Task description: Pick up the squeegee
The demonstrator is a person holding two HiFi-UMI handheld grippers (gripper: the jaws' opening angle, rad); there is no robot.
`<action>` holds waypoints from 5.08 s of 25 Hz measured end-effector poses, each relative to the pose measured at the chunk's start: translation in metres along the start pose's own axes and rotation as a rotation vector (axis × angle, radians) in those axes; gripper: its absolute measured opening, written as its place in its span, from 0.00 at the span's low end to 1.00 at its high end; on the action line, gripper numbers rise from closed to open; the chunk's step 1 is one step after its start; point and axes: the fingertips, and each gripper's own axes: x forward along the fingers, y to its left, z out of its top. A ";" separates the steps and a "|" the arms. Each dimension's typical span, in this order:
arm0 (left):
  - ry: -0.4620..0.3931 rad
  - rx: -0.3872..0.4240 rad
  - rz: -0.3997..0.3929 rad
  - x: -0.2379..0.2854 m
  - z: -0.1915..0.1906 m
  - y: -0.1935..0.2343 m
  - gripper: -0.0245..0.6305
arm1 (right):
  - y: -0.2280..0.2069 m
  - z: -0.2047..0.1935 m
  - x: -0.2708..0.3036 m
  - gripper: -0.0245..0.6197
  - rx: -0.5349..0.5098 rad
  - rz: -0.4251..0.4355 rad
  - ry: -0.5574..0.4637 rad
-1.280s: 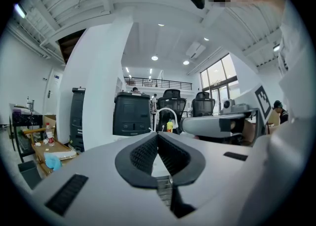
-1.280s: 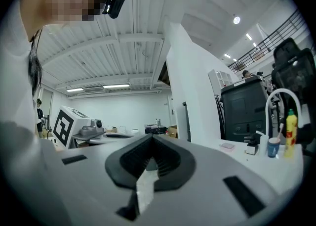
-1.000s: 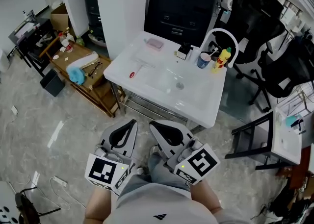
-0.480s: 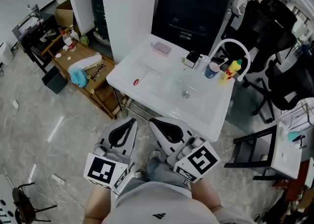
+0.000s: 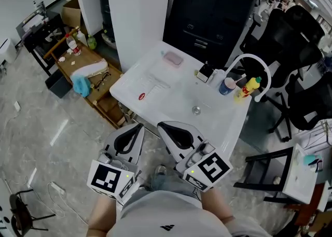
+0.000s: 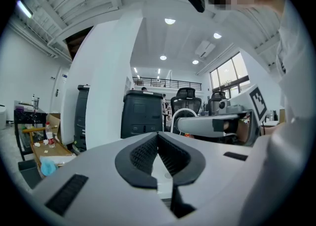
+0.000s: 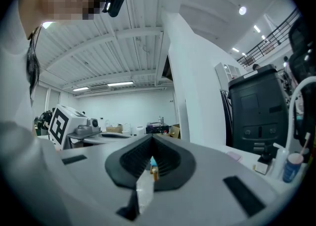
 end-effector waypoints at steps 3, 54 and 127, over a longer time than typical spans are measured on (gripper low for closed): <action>0.000 0.001 0.006 0.017 0.001 -0.001 0.06 | -0.017 -0.001 0.000 0.05 0.004 0.005 0.001; 0.115 0.037 -0.400 0.140 -0.008 0.144 0.06 | -0.133 -0.028 0.139 0.05 0.130 -0.450 -0.004; 0.282 -0.004 -0.502 0.227 -0.076 0.189 0.06 | -0.230 -0.280 0.205 0.25 0.791 -0.647 0.503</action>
